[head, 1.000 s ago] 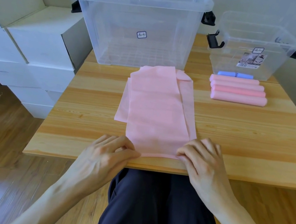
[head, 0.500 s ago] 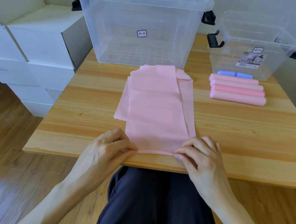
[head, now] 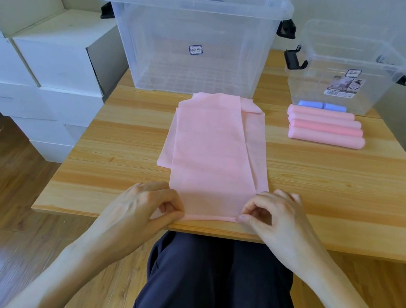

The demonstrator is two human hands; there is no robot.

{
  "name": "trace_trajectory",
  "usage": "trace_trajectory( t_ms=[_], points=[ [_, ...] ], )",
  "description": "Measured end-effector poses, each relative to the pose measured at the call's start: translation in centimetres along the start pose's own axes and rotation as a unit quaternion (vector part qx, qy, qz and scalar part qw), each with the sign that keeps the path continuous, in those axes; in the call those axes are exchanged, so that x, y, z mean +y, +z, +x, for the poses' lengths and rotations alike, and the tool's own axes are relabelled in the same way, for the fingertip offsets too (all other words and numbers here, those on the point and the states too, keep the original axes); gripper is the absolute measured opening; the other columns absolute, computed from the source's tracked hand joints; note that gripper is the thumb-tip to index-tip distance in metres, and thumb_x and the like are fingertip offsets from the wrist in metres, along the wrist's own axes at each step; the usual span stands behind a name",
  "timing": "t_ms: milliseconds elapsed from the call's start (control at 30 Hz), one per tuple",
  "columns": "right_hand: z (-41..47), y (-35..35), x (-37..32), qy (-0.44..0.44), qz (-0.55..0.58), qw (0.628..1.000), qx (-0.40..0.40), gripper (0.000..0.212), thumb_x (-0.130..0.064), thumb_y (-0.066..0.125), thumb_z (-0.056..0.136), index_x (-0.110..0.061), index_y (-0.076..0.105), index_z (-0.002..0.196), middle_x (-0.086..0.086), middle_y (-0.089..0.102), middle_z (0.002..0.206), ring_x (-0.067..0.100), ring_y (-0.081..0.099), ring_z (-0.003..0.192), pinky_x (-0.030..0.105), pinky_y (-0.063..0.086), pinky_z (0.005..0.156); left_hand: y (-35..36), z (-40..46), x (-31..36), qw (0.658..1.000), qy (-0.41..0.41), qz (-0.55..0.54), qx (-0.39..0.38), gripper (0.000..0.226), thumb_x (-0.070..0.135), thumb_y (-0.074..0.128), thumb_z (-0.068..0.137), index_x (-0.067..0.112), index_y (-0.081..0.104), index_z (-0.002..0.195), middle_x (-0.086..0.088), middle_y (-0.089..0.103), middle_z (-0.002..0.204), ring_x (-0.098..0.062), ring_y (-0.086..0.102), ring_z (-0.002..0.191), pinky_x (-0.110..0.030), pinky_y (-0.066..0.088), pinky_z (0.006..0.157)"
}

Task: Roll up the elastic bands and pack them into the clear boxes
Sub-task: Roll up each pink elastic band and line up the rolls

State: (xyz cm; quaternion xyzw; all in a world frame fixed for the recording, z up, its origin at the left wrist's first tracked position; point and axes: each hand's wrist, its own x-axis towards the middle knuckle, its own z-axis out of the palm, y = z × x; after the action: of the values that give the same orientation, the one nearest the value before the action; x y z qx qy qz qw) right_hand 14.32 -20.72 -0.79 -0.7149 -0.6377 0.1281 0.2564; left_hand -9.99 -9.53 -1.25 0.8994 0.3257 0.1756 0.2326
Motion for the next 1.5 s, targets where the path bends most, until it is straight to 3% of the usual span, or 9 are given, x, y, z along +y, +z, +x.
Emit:
trace_trajectory(
  t_ms=[333, 467, 600, 800, 967, 1067, 1200, 1367, 1500],
  points=[
    [-0.3, 1.9, 1.0, -0.069, -0.036, 0.994, 0.083, 0.017, -0.039, 0.061, 0.087, -0.027, 0.064, 0.076, -0.026, 0.048, 0.076, 0.002, 0.040, 0.081, 0.016, 0.025, 0.086, 1.1, -0.6, -0.1, 0.996, 0.032, 0.027, 0.076, 0.016, 0.034, 0.054, 0.092, 0.030, 0.069, 0.089, 0.019, 0.055, 0.087, -0.003, 0.054, 0.081, -0.020, 0.041, 0.076],
    [-1.2, 2.4, 1.7, -0.107, -0.046, 0.986, 0.116, 0.027, -0.044, 0.055, 0.089, -0.023, 0.073, 0.083, -0.017, 0.057, 0.083, 0.008, 0.046, 0.084, 0.021, 0.028, 0.087, 2.0, -1.5, -0.3, 0.989, 0.064, 0.097, 0.096, 0.022, 0.030, 0.051, 0.096, 0.023, 0.072, 0.099, 0.013, 0.058, 0.094, -0.006, 0.053, 0.081, -0.017, 0.035, 0.073],
    [-0.9, 2.8, 1.9, -0.075, -0.003, 0.988, 0.136, 0.028, -0.045, 0.058, 0.087, -0.024, 0.077, 0.084, -0.016, 0.059, 0.083, 0.011, 0.048, 0.086, 0.029, 0.032, 0.083, 2.3, -1.5, -0.4, 0.991, 0.031, 0.053, 0.120, 0.024, 0.038, 0.054, 0.094, 0.025, 0.074, 0.097, 0.016, 0.056, 0.093, -0.004, 0.053, 0.084, -0.023, 0.043, 0.072],
    [-1.0, 2.5, 1.9, -0.045, 0.018, 0.994, 0.099, 0.029, -0.053, 0.051, 0.087, -0.033, 0.072, 0.082, -0.019, 0.057, 0.081, 0.005, 0.045, 0.089, 0.022, 0.027, 0.087, 1.4, -1.4, -0.2, 0.997, -0.021, -0.023, 0.076, 0.021, 0.041, 0.054, 0.094, 0.035, 0.073, 0.096, 0.021, 0.054, 0.091, -0.006, 0.057, 0.088, -0.016, 0.044, 0.074],
    [-0.5, 1.8, 1.5, -0.008, 0.044, 0.997, 0.061, 0.023, -0.059, 0.057, 0.082, -0.039, 0.065, 0.074, -0.020, 0.064, 0.087, 0.003, 0.048, 0.092, 0.012, 0.023, 0.088, 0.6, -1.4, 0.0, 0.996, -0.049, -0.054, 0.044, 0.015, 0.025, 0.063, 0.094, 0.036, 0.073, 0.095, 0.019, 0.060, 0.090, -0.004, 0.059, 0.093, -0.008, 0.042, 0.076],
    [-0.3, 1.7, 1.5, 0.005, 0.045, 0.997, 0.067, 0.017, -0.048, 0.071, 0.077, -0.035, 0.062, 0.070, -0.019, 0.064, 0.078, 0.005, 0.050, 0.089, 0.014, 0.025, 0.086, 0.5, -1.3, 0.0, 0.995, -0.064, -0.055, 0.058, 0.018, 0.022, 0.067, 0.090, 0.039, 0.066, 0.092, 0.018, 0.060, 0.086, -0.007, 0.059, 0.091, -0.011, 0.044, 0.074],
    [-0.3, 1.9, 1.7, -0.001, 0.045, 0.996, 0.082, 0.022, -0.055, 0.066, 0.076, -0.034, 0.064, 0.068, -0.016, 0.060, 0.075, 0.007, 0.048, 0.086, 0.022, 0.029, 0.086, 1.0, -1.3, -0.2, 0.996, -0.049, -0.035, 0.070, 0.021, 0.015, 0.067, 0.090, 0.036, 0.067, 0.089, 0.019, 0.056, 0.088, -0.006, 0.058, 0.091, -0.012, 0.045, 0.073],
    [-1.2, 1.8, 2.6, -0.034, 0.037, 0.994, 0.093, 0.031, -0.060, 0.057, 0.081, -0.033, 0.074, 0.081, -0.017, 0.057, 0.083, 0.003, 0.047, 0.092, 0.020, 0.028, 0.088, 1.2, -1.5, -0.3, 0.996, -0.019, -0.018, 0.081, 0.021, 0.037, 0.052, 0.090, 0.033, 0.072, 0.094, 0.024, 0.052, 0.092, -0.005, 0.057, 0.089, -0.024, 0.051, 0.073],
    [-1.4, 2.1, 2.4, -0.034, 0.039, 0.993, 0.103, 0.028, -0.049, 0.055, 0.087, -0.028, 0.074, 0.086, -0.017, 0.056, 0.084, 0.003, 0.046, 0.093, 0.013, 0.027, 0.089, 1.1, -1.5, -0.3, 0.996, -0.029, -0.017, 0.084, 0.011, 0.040, 0.063, 0.089, 0.035, 0.073, 0.090, 0.022, 0.052, 0.089, -0.006, 0.057, 0.086, -0.021, 0.046, 0.073]
  ],
)
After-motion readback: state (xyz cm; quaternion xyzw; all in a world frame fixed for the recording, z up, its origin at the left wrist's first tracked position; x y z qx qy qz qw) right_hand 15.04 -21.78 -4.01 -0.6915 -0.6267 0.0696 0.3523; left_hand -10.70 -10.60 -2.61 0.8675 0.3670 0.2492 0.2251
